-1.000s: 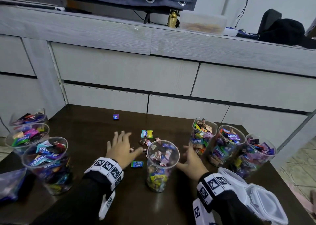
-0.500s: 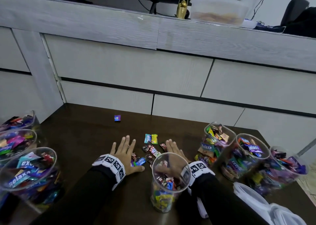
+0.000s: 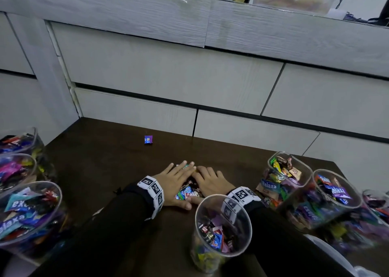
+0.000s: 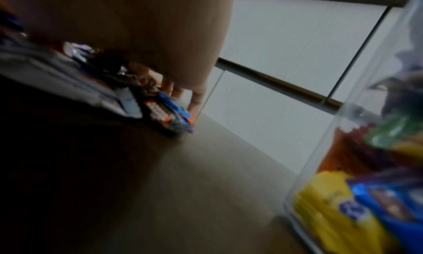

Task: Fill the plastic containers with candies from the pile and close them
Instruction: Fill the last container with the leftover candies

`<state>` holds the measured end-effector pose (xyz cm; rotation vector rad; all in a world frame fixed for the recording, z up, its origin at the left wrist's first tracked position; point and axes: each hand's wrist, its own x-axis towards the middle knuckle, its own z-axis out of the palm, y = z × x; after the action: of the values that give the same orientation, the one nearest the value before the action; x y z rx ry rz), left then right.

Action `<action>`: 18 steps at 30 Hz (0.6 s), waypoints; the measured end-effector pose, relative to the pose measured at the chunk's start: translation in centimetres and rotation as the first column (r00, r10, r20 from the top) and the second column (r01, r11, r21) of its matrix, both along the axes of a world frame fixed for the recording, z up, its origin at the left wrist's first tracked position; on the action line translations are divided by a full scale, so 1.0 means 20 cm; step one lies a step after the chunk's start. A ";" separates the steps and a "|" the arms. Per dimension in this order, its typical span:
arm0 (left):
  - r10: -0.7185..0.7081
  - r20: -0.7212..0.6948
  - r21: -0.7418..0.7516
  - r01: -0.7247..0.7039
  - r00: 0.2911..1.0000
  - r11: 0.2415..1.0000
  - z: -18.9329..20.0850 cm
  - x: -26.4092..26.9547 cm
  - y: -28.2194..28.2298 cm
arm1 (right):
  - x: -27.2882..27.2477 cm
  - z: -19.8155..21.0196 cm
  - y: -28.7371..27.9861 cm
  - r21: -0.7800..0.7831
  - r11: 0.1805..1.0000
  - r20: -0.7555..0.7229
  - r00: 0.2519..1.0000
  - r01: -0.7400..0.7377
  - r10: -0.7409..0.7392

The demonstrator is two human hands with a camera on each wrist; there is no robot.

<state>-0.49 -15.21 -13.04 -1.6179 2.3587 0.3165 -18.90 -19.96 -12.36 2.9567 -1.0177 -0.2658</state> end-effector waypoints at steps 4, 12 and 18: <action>0.028 -0.070 -0.126 -0.036 0.997 0.991 -0.03 -0.02 0.02 | 0.00 -0.01 0.03 0.076 0.997 0.114 0.993 -0.030 0.022; 0.044 -0.004 -0.259 -0.044 0.999 0.965 0.01 -0.10 0.08 | 0.01 0.05 0.08 0.334 0.935 0.014 0.992 0.115 -0.126; 0.128 0.000 -0.118 -0.127 0.992 0.985 0.09 -0.13 0.13 | -0.10 0.18 0.09 0.418 0.872 0.073 0.948 0.253 -0.310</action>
<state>-3.12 -12.57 -11.15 -1.8255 2.3129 0.1988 -20.99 -18.17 -8.83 3.2104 -1.6004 -0.3101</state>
